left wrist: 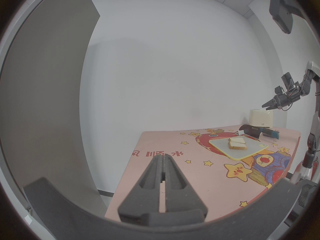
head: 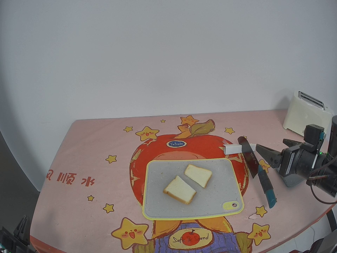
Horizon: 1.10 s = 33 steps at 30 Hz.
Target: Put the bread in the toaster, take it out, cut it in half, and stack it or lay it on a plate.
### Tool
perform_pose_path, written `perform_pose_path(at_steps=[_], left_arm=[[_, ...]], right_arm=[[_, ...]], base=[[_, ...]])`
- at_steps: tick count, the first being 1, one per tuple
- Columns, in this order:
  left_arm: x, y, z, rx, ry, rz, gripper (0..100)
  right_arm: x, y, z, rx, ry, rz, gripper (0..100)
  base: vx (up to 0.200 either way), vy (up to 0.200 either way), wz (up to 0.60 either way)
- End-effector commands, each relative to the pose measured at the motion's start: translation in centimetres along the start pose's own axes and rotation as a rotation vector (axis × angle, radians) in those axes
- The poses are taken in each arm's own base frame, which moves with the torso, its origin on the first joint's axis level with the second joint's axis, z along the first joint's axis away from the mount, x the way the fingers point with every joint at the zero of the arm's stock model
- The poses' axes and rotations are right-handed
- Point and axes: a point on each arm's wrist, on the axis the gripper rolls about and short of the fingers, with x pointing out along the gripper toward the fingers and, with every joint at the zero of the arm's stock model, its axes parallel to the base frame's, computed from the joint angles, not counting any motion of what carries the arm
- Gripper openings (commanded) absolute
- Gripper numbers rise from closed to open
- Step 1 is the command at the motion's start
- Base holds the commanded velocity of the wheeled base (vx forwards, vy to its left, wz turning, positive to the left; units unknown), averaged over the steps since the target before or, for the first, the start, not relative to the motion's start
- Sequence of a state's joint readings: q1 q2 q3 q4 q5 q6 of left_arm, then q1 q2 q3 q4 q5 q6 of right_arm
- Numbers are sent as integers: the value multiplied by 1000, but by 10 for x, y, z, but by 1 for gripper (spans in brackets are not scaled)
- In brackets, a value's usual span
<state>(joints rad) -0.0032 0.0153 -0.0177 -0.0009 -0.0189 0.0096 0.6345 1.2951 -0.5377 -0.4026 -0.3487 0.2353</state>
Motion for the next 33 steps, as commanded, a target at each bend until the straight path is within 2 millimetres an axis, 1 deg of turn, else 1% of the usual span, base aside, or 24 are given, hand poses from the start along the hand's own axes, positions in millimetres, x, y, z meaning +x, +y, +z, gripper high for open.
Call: perform_pose_path(at_steps=[1,5,7,11,15,17,18,22,24,26,28,29,30,31,33], left_arm=[[0,0,-5,0,2,1,0],[0,0,-5,0,2,1,0],[0,0,-5,0,2,1,0],[0,0,-5,0,2,1,0],[0,0,-5,0,2,1,0],[0,0,-5,0,2,1,0],[0,0,-5,0,2,1,0],[0,0,-5,0,0,1,0],[0,0,-5,0,2,1,0],[0,0,-5,0,2,1,0],[0,0,-5,0,2,1,0],[0,0,-5,0,2,1,0],[0,0,-5,0,2,1,0],[0,0,-5,0,2,1,0],[0,0,-5,0,0,1,0]], right_arm=[[-1,3,1,-5,0,19,100],[3,12,4,-36,8,61,100],[12,17,1,-88,47,66,100],[27,27,4,-151,86,84,100],[51,38,6,-167,135,81,100],[52,39,6,-168,137,81,100],[69,45,8,-170,149,73,100],[96,57,7,-179,172,68,100],[102,59,6,-176,176,67,100],[116,63,-3,-183,205,61,100],[122,64,-7,-185,219,59,100],[130,66,-13,-179,238,53,100],[133,67,-15,-173,245,51,100],[139,69,-20,-150,261,44,100],[146,70,-24,-117,276,34,100]], base=[[0,0,0],[0,0,0],[0,0,0],[0,0,0],[0,0,0],[0,0,0],[0,0,0],[0,0,0],[0,0,0],[0,0,0],[0,0,0],[0,0,0],[0,0,0],[0,0,0],[0,0,0]])
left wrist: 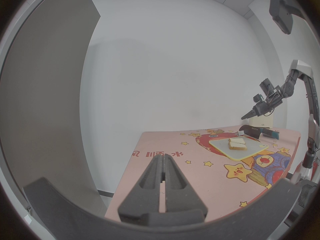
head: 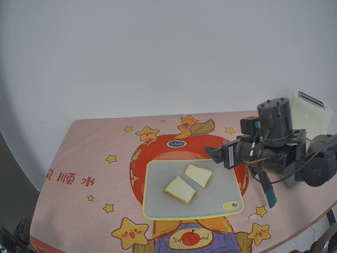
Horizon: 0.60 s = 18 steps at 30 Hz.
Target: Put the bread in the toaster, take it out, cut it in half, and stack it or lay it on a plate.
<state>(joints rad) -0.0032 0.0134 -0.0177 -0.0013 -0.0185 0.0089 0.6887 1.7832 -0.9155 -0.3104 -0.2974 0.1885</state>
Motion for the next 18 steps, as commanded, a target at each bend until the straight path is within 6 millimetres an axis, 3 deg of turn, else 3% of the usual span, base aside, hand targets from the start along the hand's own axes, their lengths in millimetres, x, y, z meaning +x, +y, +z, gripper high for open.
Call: perform_pose_path(at_steps=[1,18], left_arm=[[0,0,-5,0,4,0,0],[0,0,-5,0,4,0,0]], right_arm=[[37,7,-19,31,88,-22,100],[54,4,-38,60,153,-69,100]], base=[[0,0,0],[0,0,0]])
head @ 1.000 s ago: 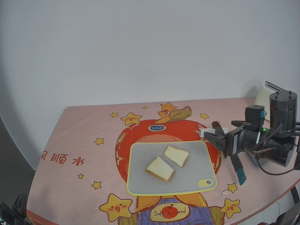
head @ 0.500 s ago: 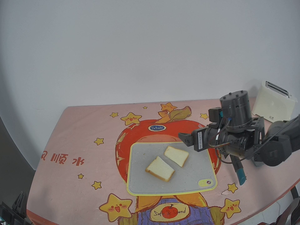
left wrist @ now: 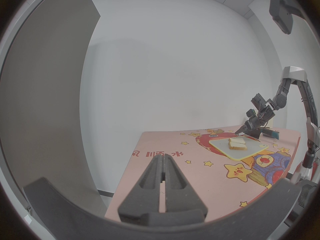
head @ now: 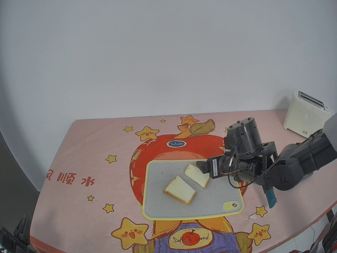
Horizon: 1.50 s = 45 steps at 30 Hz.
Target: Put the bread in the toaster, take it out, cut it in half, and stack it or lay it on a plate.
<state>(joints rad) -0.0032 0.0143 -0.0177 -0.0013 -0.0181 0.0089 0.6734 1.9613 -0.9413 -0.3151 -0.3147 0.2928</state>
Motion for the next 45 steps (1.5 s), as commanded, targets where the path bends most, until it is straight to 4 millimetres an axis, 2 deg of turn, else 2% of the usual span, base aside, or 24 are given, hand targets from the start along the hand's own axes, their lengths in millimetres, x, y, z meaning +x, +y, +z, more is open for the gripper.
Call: perform_pose_path(at_steps=[1,42,43,45], left_arm=[[0,0,-5,0,3,0,0],[0,0,-5,0,3,0,0],[0,0,-5,0,3,0,0],[0,0,-5,0,3,0,0]], right_arm=[[4,-1,-6,-11,22,-10,100],[6,3,-21,-44,59,-42,100],[6,3,-21,-42,55,-42,0],[5,3,-21,-44,60,-43,0]], base=[[0,0,0],[0,0,0],[0,0,0],[0,0,0]])
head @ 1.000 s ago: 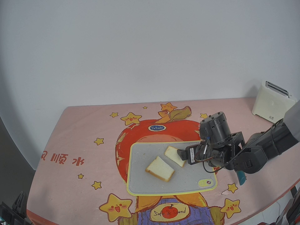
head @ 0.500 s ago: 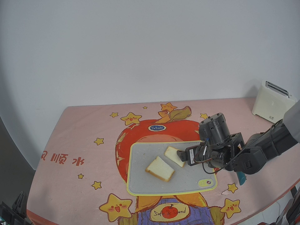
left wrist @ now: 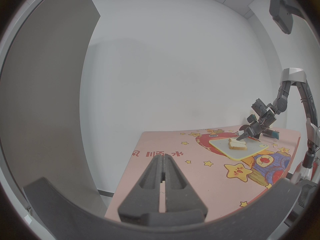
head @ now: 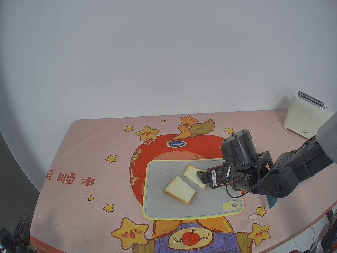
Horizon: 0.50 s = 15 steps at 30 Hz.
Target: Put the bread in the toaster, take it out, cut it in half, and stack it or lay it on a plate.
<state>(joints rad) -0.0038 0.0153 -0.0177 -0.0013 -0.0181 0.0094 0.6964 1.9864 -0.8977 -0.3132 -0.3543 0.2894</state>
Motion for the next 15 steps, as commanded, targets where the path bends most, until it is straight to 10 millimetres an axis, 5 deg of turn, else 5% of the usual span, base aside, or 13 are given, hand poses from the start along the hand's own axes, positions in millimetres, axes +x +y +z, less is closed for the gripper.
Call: perform_pose_path(at_steps=[1,15], left_arm=[[0,0,-5,0,2,0,0],[0,0,-5,0,2,0,0]], right_arm=[[0,-1,-2,-3,10,-3,0],[-10,-5,-10,-4,6,3,0]], base=[[0,0,0],[0,0,0]])
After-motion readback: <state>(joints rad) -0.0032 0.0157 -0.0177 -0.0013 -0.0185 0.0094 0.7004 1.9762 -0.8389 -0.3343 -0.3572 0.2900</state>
